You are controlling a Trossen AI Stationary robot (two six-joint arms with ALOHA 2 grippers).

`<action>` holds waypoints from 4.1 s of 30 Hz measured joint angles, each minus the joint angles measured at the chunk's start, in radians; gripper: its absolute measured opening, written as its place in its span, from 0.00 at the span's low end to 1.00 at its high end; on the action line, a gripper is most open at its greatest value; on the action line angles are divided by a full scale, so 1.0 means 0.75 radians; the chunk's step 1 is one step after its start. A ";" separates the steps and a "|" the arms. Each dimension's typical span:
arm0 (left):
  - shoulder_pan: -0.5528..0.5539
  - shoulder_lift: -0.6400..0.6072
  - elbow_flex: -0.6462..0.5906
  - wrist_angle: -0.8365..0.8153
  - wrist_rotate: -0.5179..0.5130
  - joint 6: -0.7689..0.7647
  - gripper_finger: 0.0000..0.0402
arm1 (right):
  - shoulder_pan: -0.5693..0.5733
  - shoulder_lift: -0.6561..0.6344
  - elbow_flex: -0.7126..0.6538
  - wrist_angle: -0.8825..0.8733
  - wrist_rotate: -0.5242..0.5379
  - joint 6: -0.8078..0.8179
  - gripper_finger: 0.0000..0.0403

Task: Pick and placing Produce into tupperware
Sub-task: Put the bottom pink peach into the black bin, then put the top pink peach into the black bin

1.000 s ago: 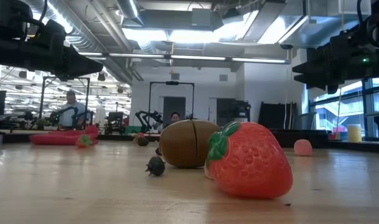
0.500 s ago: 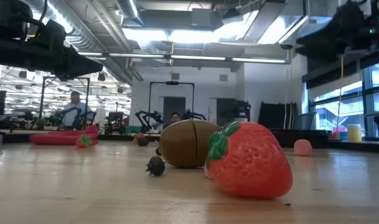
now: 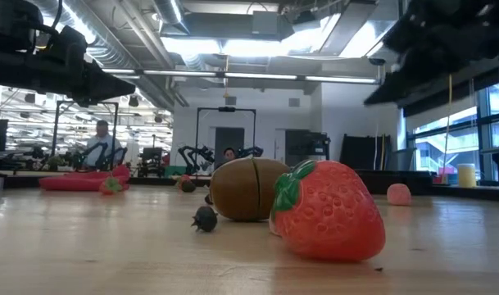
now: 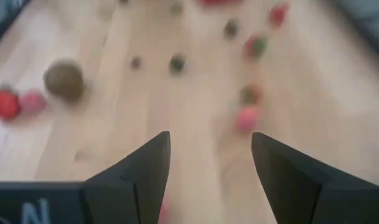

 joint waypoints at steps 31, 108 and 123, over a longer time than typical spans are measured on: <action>0.000 0.000 0.000 -0.001 0.000 0.001 0.04 | 0.431 0.711 0.002 0.077 0.305 0.288 0.56; 0.000 0.000 0.000 -0.001 0.000 0.000 0.00 | -0.742 1.184 0.848 -0.618 0.464 0.422 0.34; 0.000 0.000 0.000 -0.001 0.000 0.001 0.08 | -0.674 1.180 1.121 -0.714 0.364 0.451 0.67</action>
